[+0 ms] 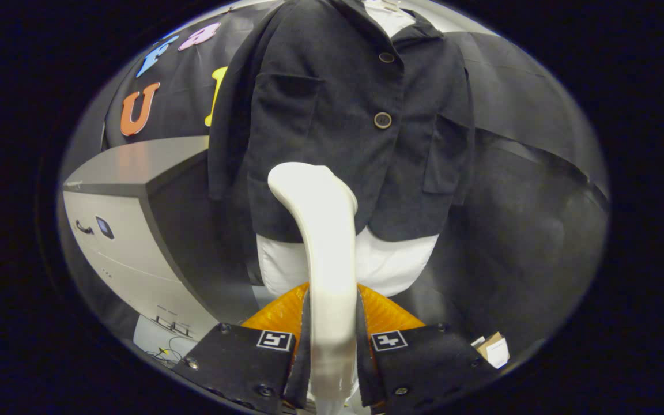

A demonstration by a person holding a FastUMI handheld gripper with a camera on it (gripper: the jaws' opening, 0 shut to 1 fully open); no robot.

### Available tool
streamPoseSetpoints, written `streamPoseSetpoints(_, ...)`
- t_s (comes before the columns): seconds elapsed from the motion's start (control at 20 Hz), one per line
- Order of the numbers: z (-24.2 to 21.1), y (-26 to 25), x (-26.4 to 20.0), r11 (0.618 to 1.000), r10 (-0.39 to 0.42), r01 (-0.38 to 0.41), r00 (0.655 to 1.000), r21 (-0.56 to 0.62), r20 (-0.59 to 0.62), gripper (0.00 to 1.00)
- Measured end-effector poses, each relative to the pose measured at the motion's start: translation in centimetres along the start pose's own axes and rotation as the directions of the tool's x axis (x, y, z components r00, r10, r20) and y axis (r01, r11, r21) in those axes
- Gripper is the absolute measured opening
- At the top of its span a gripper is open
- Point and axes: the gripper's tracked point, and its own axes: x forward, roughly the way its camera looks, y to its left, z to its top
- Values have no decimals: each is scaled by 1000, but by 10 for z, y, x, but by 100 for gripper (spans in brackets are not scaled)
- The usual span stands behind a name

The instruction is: Iron the clothes twice with a garment steamer, once on the left side and once on the right side.

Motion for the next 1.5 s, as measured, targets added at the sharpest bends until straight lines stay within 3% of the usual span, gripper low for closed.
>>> streamPoseSetpoints(0.35, -34, 2, 7, 1000, -11, 9, 999, -25, -53, 37)
streamPoseSetpoints(0.5, -2, -6, -11, 1000, -13, 13, 998, -4, 59, 36)
streamPoseSetpoints(0.65, 60, -30, -40, 998, -34, 21, 978, 65, 206, 37)
streamPoseSetpoints(0.85, 155, -86, -78, 982, -101, 29, 915, 185, 390, 36)
streamPoseSetpoints(1.0, 217, -133, -92, 965, -195, 72, 840, 253, 506, 36)
streamPoseSetpoints(1.35, 332, -202, -113, 939, -290, 78, 702, 335, 651, 36)
streamPoseSetpoints(1.5, 365, -217, -114, 938, -291, 61, 674, 341, 679, 36)
